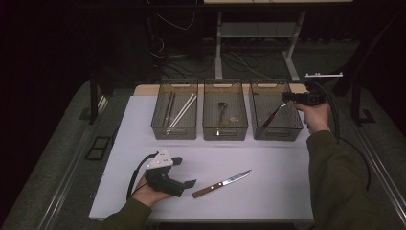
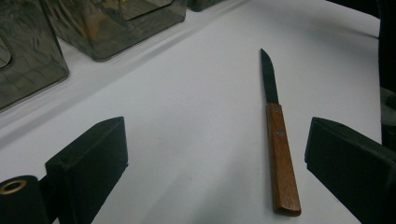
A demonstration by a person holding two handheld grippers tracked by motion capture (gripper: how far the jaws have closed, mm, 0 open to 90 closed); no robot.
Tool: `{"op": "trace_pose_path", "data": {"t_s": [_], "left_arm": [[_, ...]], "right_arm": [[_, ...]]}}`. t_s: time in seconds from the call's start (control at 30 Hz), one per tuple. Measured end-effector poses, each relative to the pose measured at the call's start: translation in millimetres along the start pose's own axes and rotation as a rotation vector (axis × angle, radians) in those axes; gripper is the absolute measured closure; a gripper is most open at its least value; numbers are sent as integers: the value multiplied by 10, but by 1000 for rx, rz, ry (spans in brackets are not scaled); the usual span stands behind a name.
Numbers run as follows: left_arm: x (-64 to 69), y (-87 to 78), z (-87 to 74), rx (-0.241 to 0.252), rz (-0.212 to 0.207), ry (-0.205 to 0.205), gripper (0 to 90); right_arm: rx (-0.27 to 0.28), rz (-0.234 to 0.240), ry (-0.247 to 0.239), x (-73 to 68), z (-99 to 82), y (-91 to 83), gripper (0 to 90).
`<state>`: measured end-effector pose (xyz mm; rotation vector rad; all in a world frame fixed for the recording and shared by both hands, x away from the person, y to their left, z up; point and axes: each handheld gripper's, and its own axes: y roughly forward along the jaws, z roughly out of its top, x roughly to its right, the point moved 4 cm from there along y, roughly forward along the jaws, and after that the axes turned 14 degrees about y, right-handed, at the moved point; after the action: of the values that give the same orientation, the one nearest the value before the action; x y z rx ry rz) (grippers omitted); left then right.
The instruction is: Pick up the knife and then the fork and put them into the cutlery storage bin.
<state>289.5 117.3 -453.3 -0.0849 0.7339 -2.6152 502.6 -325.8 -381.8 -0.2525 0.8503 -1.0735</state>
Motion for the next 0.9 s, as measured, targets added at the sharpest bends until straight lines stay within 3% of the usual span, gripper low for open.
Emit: {"op": "trace_pose_path", "data": {"t_s": [0.07, 0.17, 0.23, 0.4, 0.6, 0.9], "left_arm": [[0, 5, -2, 3, -2, -4, 47], [-2, 12, -4, 1, -9, -9, 47], [0, 12, -2, 4, -13, -9, 47], [-3, 8, -1, 5, -14, -14, 47], [-6, 12, -1, 7, -12, -18, 47], [-14, 5, -3, 7, -10, -16, 46]], "right_arm": [[8, -9, 1, 32, -10, 43, 846], [-16, -109, -55, 82, -45, 120, 771], [-21, -126, -59, 113, -55, 139, 756], [-35, -174, -78, 159, -88, 180, 616], [-8, -194, -50, 209, -75, 151, 418], [23, -169, -22, 277, -59, 29, 332]]}}
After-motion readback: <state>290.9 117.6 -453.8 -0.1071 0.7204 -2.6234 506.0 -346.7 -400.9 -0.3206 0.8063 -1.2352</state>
